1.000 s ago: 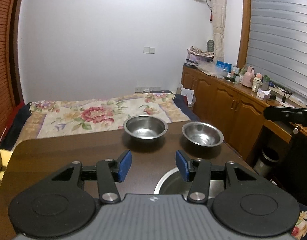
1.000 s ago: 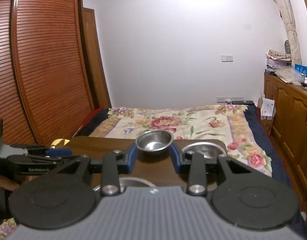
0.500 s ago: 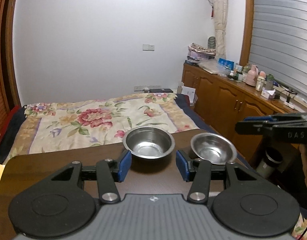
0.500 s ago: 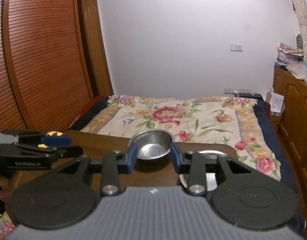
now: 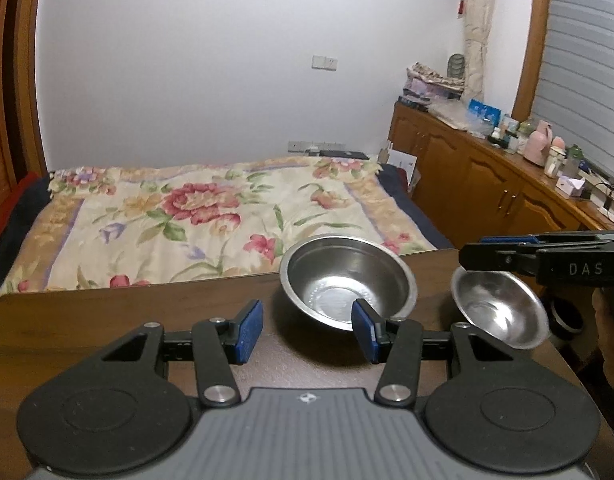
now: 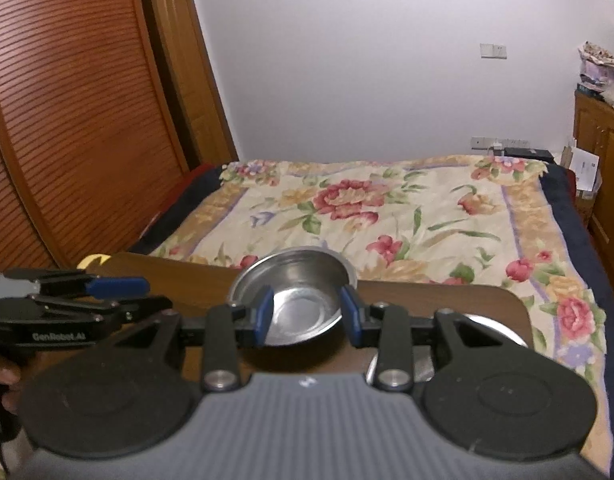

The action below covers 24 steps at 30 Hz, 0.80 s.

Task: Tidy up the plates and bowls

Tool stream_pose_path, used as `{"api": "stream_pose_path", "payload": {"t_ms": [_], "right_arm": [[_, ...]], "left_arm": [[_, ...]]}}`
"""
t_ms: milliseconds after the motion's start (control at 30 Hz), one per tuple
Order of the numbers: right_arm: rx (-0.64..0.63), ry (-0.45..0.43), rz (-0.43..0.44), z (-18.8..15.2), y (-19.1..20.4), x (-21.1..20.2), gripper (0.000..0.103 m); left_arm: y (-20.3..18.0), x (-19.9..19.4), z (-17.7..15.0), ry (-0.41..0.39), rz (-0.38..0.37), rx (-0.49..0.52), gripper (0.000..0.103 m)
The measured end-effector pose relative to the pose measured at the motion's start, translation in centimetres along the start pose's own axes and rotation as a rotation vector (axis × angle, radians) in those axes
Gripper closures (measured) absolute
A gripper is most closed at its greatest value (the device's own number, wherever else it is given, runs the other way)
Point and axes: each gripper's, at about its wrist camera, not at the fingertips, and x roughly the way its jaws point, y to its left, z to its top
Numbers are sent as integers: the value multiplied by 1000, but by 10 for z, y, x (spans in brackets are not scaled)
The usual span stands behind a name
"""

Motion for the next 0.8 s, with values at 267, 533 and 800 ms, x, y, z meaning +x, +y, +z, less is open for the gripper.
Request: {"api": "stream_pose_path", "payload": {"t_ms": [267, 533, 800], "right_arm": [[1, 39, -15, 3, -5, 28, 65], [12, 86, -38, 4, -12, 48, 65], [34, 125, -35, 2, -15, 59, 65]], "left_arm": [[-1, 34, 4, 18, -9, -9, 52], [6, 60, 8, 55, -40, -68, 52], [12, 71, 9, 69, -35, -89, 53]]}}
